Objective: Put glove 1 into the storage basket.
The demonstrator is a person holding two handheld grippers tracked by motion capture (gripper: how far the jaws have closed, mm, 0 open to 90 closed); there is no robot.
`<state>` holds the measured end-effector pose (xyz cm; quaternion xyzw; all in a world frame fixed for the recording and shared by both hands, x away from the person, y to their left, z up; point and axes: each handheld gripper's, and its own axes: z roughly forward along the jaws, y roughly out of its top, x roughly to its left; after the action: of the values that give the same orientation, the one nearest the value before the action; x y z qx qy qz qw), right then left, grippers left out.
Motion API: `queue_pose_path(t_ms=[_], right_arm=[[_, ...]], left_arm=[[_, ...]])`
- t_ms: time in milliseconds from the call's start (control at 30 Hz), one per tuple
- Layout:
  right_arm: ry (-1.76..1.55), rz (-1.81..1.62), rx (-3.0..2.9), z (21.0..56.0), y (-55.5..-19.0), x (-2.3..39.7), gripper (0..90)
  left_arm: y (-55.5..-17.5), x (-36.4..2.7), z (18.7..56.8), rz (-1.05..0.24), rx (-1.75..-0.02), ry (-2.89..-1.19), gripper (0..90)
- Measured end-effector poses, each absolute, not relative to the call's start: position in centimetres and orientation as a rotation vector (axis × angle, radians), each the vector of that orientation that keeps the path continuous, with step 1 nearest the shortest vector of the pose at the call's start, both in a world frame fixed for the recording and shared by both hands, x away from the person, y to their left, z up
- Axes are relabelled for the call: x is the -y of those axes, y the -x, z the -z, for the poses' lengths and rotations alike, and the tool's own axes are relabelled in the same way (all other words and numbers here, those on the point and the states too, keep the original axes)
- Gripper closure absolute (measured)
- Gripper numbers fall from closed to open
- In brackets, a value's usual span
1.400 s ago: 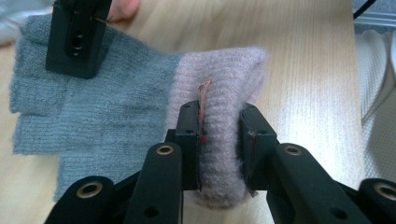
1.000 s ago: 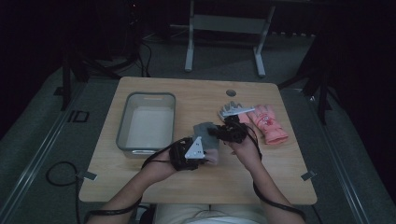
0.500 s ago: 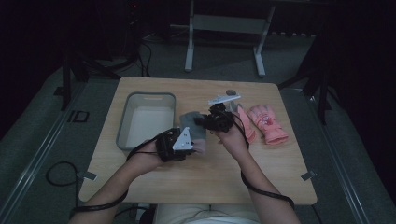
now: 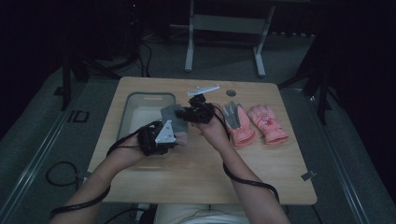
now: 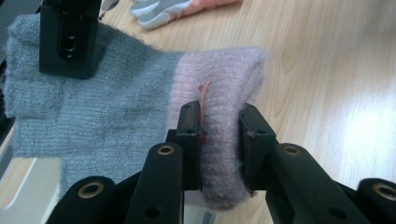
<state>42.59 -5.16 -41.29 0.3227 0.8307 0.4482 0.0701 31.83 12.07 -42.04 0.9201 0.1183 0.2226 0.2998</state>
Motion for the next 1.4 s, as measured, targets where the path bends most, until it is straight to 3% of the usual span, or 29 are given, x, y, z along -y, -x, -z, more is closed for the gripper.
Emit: queue_pose_path(t_ms=[633, 1400], right_arm=[[-0.955, -1.356, -2.543, 42.1, -45.5, -2.2, 72.7], [-1.071, -1.08, -2.629, 48.1, -50.4, -5.2, 70.9]], left_arm=[[-34.7, -19.5, 42.4, -0.606, -0.3, -2.527, 72.4], [-40.9, -20.2, 48.1, -0.448, -0.267, -2.696, 71.7]])
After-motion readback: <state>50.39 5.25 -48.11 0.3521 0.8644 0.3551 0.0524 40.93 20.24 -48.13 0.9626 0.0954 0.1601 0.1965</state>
